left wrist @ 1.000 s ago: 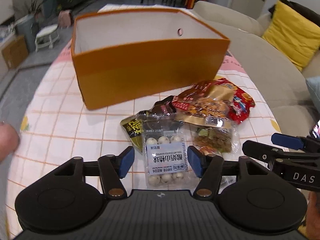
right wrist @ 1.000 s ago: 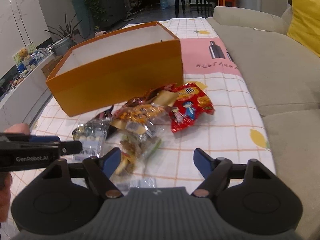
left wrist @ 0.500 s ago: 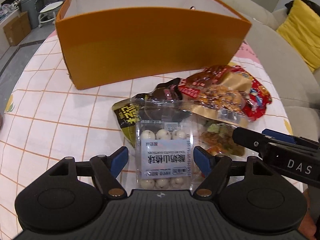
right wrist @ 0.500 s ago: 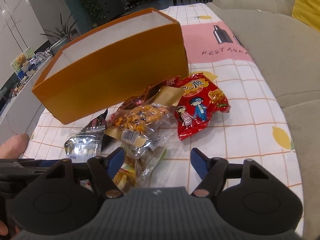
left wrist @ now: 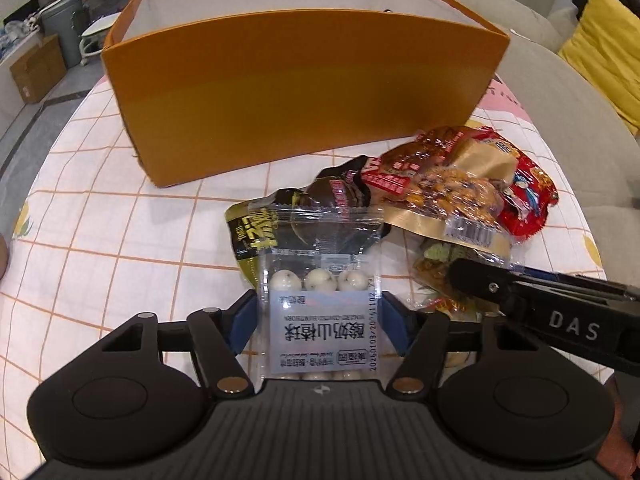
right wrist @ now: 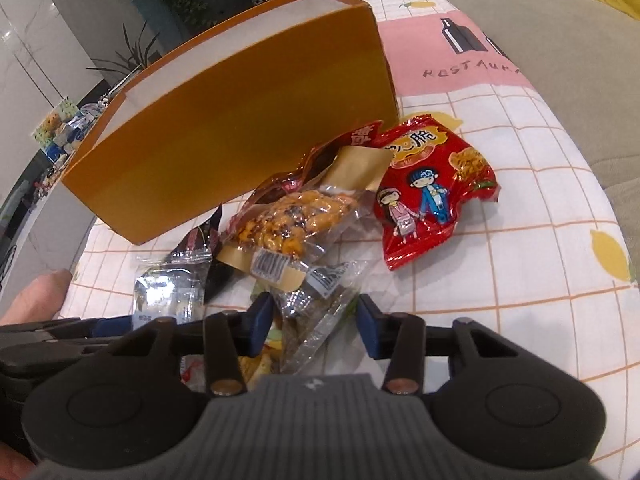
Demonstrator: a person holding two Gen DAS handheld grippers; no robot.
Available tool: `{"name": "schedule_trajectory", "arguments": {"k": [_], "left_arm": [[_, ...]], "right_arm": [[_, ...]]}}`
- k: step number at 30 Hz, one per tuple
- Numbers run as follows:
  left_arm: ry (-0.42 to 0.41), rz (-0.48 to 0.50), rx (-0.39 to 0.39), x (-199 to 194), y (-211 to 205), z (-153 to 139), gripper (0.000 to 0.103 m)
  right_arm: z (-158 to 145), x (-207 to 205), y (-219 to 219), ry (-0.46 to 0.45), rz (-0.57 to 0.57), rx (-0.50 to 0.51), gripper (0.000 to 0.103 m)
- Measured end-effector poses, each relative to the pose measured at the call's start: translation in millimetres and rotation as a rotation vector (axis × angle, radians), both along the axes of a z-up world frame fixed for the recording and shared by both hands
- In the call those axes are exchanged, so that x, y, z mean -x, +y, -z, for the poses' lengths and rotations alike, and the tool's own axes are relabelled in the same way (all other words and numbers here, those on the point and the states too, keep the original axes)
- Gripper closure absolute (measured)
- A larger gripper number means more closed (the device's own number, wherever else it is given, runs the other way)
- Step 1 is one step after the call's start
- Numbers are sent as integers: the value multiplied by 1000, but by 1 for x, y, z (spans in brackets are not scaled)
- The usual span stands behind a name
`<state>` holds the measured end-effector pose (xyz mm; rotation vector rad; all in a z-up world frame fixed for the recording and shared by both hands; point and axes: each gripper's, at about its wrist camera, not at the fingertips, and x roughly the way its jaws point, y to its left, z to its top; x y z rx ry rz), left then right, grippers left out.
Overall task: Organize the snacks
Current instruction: 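Grasp the yogurt-ball pack with the left tool while the right tool grasps the dried-fruit bag, then lift and carry the yogurt-ball pack and dried-fruit bag over the box with both tools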
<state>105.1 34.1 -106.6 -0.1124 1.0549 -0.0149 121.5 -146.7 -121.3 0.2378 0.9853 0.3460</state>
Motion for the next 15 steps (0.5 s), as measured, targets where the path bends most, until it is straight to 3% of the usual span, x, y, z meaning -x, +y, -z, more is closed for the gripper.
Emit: {"name": "schedule_trajectory", "arguments": {"k": [7, 15], "left_arm": [[-20, 4, 30, 5, 6, -2, 38], [-24, -5, 49, 17, 11, -17, 39]], "right_arm": [[-4, 5, -2, 3, 0, 21, 69], [-13, 16, -14, 15, 18, 67, 70]]}}
